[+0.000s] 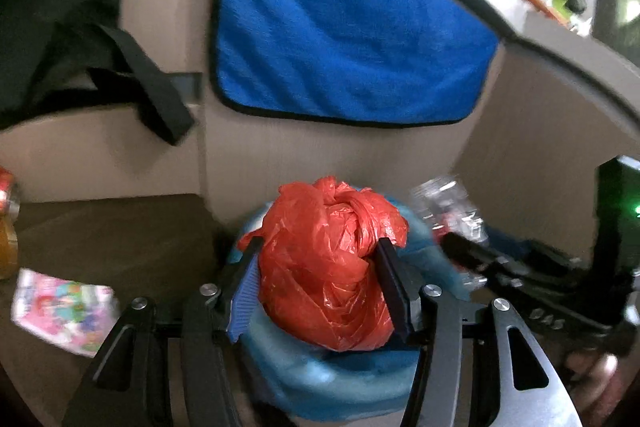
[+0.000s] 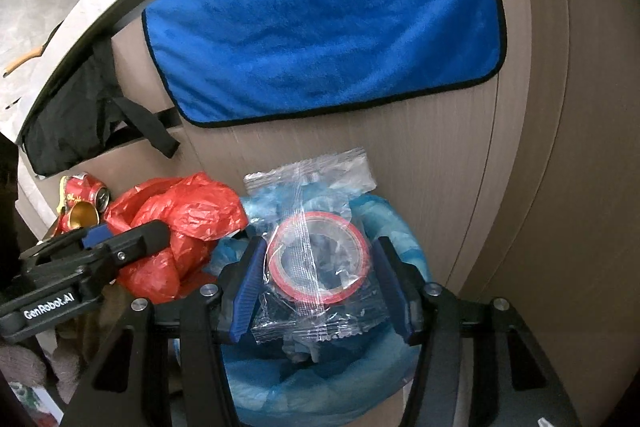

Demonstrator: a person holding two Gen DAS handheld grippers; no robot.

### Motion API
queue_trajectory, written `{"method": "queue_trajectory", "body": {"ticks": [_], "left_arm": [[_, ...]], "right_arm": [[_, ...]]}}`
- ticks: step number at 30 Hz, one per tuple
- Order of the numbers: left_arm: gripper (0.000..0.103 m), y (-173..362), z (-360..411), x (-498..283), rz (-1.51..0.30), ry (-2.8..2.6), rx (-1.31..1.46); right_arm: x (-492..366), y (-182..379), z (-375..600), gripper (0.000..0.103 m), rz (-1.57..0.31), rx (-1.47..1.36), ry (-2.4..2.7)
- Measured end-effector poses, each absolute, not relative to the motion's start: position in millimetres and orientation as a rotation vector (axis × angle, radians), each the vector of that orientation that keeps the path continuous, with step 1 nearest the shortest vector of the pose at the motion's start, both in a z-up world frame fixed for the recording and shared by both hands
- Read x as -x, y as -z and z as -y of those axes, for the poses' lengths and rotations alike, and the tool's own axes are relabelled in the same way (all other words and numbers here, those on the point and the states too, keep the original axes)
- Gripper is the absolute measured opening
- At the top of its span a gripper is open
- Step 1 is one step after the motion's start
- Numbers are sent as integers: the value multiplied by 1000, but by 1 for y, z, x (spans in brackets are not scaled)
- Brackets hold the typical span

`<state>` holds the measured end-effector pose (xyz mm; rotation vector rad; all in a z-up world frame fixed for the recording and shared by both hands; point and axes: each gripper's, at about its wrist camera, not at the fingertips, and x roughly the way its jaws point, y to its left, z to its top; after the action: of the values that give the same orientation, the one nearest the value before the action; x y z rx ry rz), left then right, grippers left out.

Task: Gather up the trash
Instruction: 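Open both tools to drop the red bag and tape packet into the bin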

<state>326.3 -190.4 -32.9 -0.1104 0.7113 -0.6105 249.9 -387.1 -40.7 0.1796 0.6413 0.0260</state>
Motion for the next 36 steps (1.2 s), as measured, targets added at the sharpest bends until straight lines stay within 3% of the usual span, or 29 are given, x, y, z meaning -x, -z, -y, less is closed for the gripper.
{"method": "queue_trajectory", "body": {"ticks": [6,22,36], "left_arm": [[71,30,177,-329,-694,616,169],[71,2,54,-286,-583,346,105],[71,3,-70,-239,-528,160,108]], "right_arm": [[-247,41,390,57,-617,-207,-18],[-219,0,351,61,-538,-146,-46],[-223,-23,207,65,-526,36,-249]]}}
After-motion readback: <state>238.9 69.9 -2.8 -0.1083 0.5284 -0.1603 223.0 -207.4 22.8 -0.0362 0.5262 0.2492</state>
